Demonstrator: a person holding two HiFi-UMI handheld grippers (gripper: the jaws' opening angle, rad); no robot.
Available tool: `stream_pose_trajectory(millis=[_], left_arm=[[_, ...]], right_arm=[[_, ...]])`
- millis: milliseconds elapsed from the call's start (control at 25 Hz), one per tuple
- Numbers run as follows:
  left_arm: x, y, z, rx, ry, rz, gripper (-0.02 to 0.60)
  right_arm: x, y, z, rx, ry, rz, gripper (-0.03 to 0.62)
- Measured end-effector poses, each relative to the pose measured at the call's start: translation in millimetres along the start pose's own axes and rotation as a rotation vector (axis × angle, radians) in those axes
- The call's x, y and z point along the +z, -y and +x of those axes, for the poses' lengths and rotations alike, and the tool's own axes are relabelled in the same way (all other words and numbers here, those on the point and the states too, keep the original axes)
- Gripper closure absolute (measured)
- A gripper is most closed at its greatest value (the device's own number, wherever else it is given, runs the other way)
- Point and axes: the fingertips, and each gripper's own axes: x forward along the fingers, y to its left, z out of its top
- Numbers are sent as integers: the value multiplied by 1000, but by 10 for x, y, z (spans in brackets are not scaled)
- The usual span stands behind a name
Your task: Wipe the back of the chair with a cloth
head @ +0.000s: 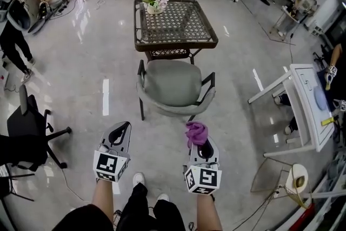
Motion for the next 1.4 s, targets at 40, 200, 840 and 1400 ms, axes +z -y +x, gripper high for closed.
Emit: stream_pose_trajectory(millis=[40, 200, 840, 1400], left_arm=[[111, -8, -41, 5, 5, 0, 572], [440, 0, -221, 25, 27, 4, 572], [1390, 124, -714, 56, 110, 36, 572], [1852, 236, -1095, 87, 165, 81, 572]], right_arm=[[89, -9, -19, 5, -1, 5, 502], [392, -7, -132, 19, 6, 2, 502], [1133, 108, -597, 49, 35, 48, 502], [1523, 163, -936, 68, 88, 32, 503]])
